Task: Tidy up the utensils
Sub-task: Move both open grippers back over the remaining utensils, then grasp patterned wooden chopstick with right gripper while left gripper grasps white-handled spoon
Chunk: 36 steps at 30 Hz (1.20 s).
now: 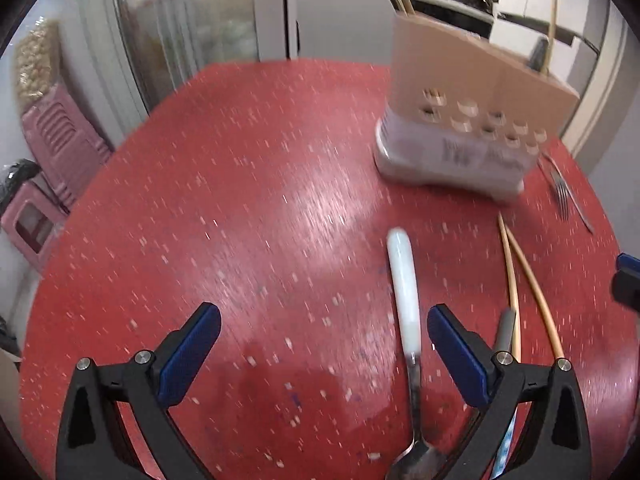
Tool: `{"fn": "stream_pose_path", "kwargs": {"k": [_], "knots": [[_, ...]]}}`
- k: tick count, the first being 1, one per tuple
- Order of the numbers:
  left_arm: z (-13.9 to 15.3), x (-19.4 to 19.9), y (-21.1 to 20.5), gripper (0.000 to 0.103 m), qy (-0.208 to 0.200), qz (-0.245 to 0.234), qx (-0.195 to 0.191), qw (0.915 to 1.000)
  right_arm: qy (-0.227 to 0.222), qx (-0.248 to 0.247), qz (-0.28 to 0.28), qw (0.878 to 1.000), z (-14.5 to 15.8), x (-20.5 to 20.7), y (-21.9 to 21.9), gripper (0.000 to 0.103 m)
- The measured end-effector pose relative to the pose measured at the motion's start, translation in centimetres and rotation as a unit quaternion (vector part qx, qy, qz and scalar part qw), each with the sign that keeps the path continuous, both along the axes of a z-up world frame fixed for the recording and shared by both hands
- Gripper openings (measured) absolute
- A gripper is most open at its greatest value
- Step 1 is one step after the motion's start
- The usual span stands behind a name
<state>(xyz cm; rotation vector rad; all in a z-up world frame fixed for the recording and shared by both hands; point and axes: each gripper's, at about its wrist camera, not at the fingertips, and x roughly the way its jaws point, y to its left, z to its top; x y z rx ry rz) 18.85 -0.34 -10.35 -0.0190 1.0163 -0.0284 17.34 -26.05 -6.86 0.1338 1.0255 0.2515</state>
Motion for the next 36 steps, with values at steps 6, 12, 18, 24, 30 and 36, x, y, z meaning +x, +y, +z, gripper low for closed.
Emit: {"fn": "stream_pose_path", "kwargs": {"k": [6,12,18,24,30,36], "knots": [[-1.1,-0.9,-0.9,0.103,0.019,-0.025,-0.002,0.9995,0.026,-0.035,0.017,0.999,-1.5,-1.1,1.5,0.101],[-2.0,-0.1,-1.3,0.103,0.039,-0.026,0.004,0.9989,0.049,-0.062,0.026,0.997,-2.5,-1.0,2.7,0.089],[-2.1,0.2,-1.7,0.103,0.043,-0.027,0.005,0.9987,0.068,-0.086,0.033,0.993,-3.6,-0.7,3.8,0.073],[-2.1,1.1,-1.7,0.103,0.044,-0.032,0.004,0.9985,0.074,-0.117,0.041,0.99,-4.3,-0.2,4.8,0.063],[-2.1,2.2,-1.7,0.103,0.045,-0.035,0.004,0.9983,0.073,-0.137,0.049,0.987,-4.3,0.0,6.1,0.059],[-2.1,2.6,-2.0,0.103,0.042,-0.044,0.003,0.9981,0.085,-0.143,0.055,0.985,-4.2,0.8,7.1,0.058]]}}
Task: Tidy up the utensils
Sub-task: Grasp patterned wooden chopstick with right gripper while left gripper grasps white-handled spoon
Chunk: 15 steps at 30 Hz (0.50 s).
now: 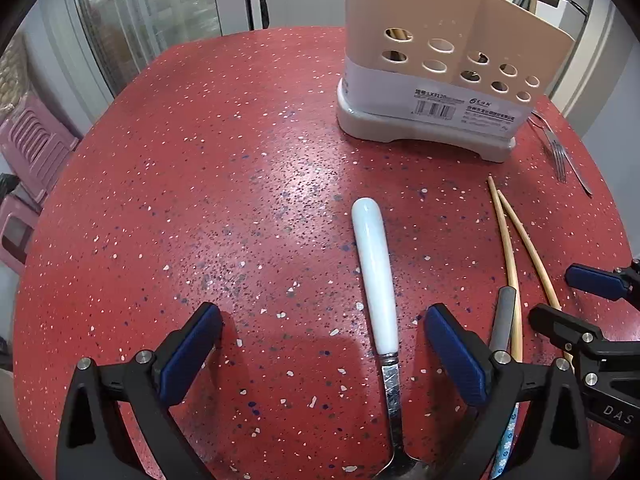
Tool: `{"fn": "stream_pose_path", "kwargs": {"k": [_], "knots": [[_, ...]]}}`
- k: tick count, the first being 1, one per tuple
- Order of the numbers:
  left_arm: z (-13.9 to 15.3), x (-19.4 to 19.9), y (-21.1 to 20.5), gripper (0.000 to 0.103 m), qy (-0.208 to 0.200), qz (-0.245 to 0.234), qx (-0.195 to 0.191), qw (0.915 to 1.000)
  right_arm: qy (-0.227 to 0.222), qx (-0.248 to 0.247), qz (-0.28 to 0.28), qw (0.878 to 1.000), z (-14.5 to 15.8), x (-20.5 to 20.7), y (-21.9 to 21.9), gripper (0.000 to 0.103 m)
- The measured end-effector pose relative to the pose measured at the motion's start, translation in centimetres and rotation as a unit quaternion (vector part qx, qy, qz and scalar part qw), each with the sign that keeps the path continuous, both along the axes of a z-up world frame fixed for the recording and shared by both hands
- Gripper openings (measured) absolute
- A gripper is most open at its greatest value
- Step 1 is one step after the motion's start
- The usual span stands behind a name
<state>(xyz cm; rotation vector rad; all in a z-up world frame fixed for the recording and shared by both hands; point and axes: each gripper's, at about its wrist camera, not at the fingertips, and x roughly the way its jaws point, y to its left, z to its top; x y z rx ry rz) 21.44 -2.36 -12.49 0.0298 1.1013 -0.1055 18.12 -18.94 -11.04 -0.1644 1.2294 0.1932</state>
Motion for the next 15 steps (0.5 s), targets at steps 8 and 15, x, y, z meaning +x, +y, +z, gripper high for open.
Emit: {"fn": "stream_pose_path", "kwargs": {"k": [8,15], "knots": [[0.6,0.3,-1.5,0.096,-0.002,-0.021,-0.001,0.9998,0.017,-0.002,0.015,1.0,-0.1,0.7,1.0,0.041],[1.5,-0.1,-3.3,0.072,0.006,-0.054,0.0,0.9985,0.024,0.008,0.023,0.999,0.1,-0.1,1.7,0.007]]}}
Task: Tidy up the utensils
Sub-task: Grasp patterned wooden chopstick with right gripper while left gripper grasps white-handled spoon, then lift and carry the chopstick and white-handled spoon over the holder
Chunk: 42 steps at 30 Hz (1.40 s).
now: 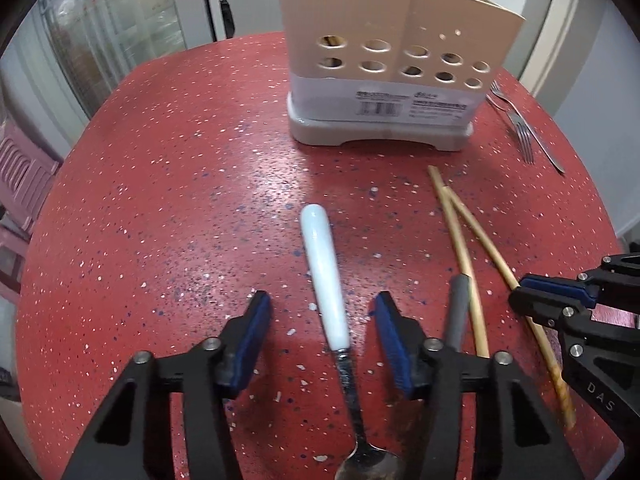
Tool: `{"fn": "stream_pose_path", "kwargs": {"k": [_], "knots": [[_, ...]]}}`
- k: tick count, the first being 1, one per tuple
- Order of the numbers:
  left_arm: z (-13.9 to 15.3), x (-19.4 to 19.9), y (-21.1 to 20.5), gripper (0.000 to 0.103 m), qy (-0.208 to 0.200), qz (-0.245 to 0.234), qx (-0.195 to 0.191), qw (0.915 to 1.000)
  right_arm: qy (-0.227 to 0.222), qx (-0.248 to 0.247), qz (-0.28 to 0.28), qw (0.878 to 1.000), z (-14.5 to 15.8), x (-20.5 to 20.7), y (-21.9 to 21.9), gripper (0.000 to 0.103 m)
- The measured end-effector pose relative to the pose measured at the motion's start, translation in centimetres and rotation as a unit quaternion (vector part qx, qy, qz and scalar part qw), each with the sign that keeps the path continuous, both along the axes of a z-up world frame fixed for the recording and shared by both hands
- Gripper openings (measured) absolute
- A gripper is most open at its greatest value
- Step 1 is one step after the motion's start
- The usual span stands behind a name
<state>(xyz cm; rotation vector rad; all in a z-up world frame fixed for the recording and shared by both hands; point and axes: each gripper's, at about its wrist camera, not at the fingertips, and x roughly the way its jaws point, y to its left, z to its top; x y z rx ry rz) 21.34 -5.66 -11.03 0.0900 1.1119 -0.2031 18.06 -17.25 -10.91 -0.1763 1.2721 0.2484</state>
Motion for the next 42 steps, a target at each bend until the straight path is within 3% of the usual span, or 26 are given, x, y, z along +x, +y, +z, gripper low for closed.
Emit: {"fn": "stream_pose_path", "kwargs": {"k": [3,5,6,12,19,30,42], "knots": [[0.0,-0.2,0.0,0.06,0.004,-0.007,0.0,1.0,-0.002,0.01,-0.006,1.0,0.0,-0.3,-0.4,0.007],[0.1,-0.1,0.2,0.039,0.006,-0.007,-0.001,1.0,-0.004,0.019,-0.009,1.0,0.1,-0.5,-0.9,0.007],[0.1,-0.1,0.4,0.037,0.009,-0.006,-0.008,0.9999,-0.005,0.021,-0.011,1.0,0.1,-0.5,-1.2,0.007],[0.1,-0.3,2.5,0.036,0.008,0.022,-0.052,0.9984,-0.031,0.061,-0.026,0.997,1.3,-1.2,-3.2,0.007],[2.5,-2.2,5.1,0.035,-0.049,0.048,-0.102,0.9924,-0.078,0.103,-0.036,0.991,3.7,-2.5,-5.1,0.007],[8.4,-4.2,6.3,0.035,-0.138,0.053,-0.129,0.9806,-0.162,0.164,-0.04,0.972,8.3,-3.6,-6.2,0.007],[11.5,-4.0,6.2,0.035,-0.176,0.057,-0.138,0.973,-0.216,0.192,-0.038,0.957,12.1,-3.3,-6.2,0.007]]}}
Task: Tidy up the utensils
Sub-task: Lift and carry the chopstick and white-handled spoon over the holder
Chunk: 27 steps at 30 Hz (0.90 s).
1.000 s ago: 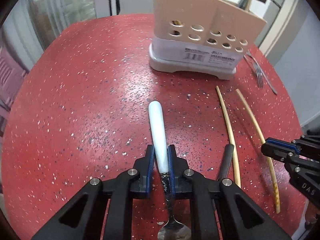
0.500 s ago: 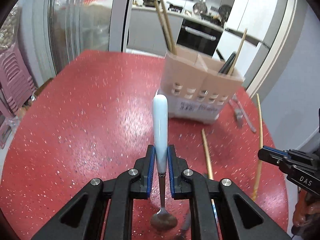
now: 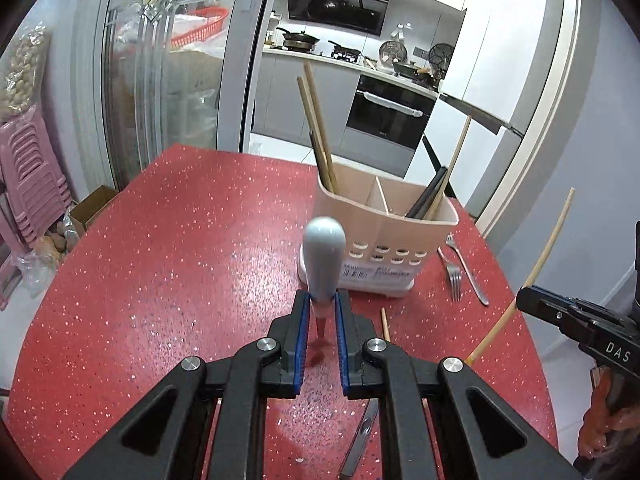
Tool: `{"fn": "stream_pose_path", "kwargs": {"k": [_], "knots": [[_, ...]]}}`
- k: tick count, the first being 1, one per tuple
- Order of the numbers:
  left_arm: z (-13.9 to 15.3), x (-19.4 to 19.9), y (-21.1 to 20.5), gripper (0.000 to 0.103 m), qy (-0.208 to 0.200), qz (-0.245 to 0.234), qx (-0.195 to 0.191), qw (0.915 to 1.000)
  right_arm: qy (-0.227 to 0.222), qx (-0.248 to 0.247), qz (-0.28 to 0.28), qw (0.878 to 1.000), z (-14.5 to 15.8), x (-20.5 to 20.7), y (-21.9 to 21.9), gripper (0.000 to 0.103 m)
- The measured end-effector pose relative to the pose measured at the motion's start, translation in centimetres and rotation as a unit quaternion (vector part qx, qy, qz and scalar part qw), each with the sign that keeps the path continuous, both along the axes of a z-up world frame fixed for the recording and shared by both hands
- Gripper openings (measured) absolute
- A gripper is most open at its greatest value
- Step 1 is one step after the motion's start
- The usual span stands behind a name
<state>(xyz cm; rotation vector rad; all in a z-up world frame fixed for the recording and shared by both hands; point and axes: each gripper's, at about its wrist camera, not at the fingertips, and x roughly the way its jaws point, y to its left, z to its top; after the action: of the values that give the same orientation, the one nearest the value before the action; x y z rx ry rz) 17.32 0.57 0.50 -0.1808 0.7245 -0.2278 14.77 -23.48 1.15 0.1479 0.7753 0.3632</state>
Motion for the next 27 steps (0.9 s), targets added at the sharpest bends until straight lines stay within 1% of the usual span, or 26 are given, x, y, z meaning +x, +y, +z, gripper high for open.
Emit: {"fn": "stream_pose_path", "kwargs": {"k": [7,12,18,21,23,27], "knots": [[2.9,0.7,0.0,0.035,-0.022,0.002,-0.009,0.9997,-0.027,0.009,0.0,1.0,2.7,1.1,-0.2,0.007],[5.3,1.8,-0.1,0.035,-0.038,0.0,-0.007,0.9993,-0.039,0.011,0.003,0.999,4.4,2.5,-0.4,0.007],[8.6,3.6,-0.2,0.035,-0.06,-0.003,-0.02,0.998,-0.058,0.008,0.006,0.998,6.8,4.3,-0.3,0.007],[10.5,5.0,-0.4,0.035,-0.076,0.0,-0.027,0.9968,-0.066,0.016,0.004,0.998,8.0,5.7,-0.6,0.007],[11.4,5.7,-0.6,0.035,-0.082,-0.001,-0.032,0.9961,-0.071,0.02,0.002,0.997,8.9,6.8,-0.7,0.007],[12.7,7.7,-1.3,0.035,-0.091,-0.002,-0.028,0.9954,-0.083,0.015,-0.001,0.996,9.8,8.5,-0.4,0.007]]}}
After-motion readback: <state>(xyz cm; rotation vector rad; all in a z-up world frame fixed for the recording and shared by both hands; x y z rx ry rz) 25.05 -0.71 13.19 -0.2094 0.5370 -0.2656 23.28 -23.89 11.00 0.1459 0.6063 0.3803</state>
